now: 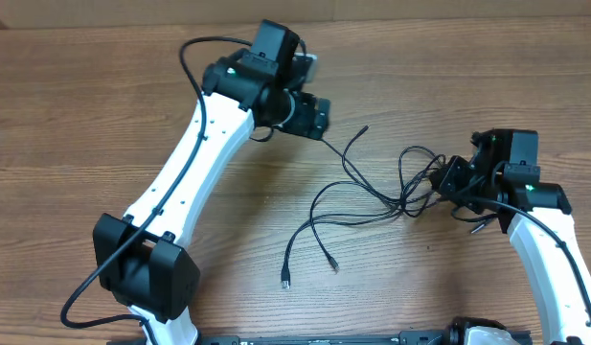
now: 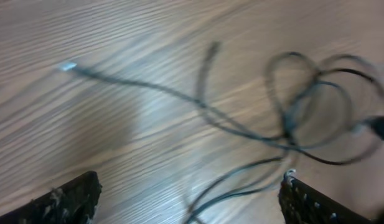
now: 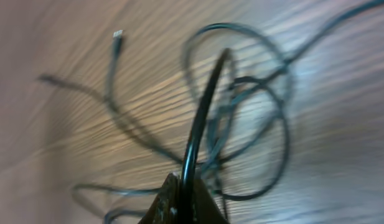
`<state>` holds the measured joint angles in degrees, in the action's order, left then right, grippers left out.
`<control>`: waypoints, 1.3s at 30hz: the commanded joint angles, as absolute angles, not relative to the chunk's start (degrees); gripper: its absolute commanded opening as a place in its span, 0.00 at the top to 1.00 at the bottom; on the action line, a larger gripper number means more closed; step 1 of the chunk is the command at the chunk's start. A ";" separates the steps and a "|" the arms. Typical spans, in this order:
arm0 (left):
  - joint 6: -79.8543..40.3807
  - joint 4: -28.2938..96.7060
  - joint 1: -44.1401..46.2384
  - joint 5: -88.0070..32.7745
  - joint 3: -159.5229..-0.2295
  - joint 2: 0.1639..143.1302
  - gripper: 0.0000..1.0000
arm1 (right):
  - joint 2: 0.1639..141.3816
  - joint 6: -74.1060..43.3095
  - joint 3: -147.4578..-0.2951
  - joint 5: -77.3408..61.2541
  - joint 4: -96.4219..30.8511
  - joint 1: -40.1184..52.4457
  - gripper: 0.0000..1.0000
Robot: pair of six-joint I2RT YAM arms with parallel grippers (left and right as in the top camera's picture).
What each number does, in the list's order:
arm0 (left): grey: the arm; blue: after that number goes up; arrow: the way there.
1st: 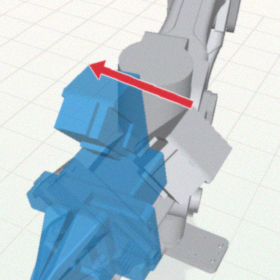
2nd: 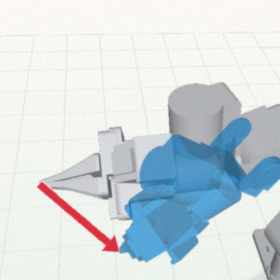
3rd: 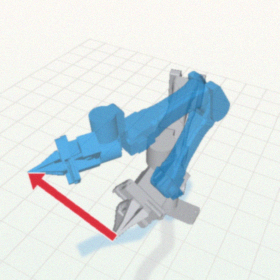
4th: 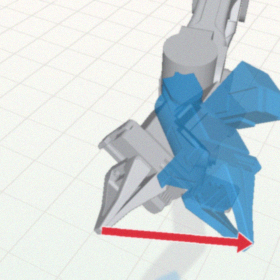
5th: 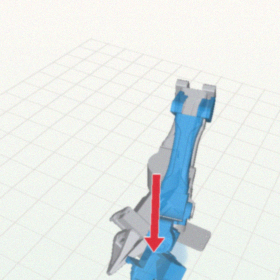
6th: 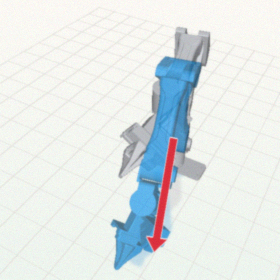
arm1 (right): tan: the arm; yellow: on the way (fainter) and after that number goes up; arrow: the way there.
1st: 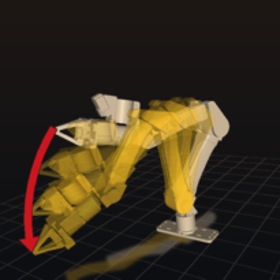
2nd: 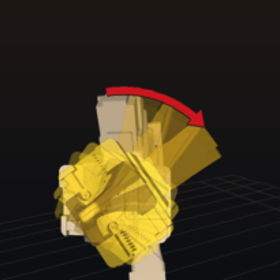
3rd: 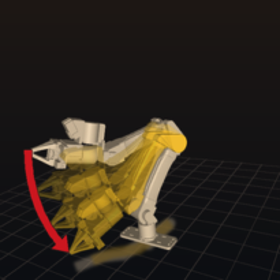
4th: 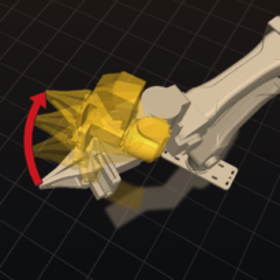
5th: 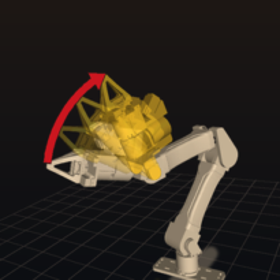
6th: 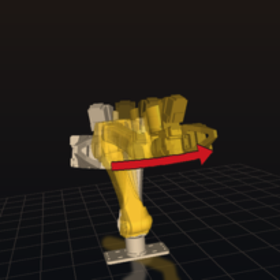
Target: Untangle cables
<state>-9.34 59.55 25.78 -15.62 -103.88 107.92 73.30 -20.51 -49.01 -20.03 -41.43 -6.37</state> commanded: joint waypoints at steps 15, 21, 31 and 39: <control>6.11 52.84 39.53 -14.15 -103.98 119.55 0.00 | 71.42 -19.92 -54.52 -17.80 -43.83 -6.48 0.96; 8.88 53.12 40.25 -15.55 -103.98 123.81 0.08 | 71.42 -19.90 -54.50 -17.52 -43.83 -6.48 0.96; 13.47 61.01 40.64 -19.66 -103.96 126.39 0.24 | 71.42 -19.92 -54.50 -16.47 -43.83 -6.48 0.96; 20.58 67.13 40.64 -28.53 -103.96 126.39 0.26 | 71.42 -19.92 -54.50 -16.49 -44.03 -6.48 0.96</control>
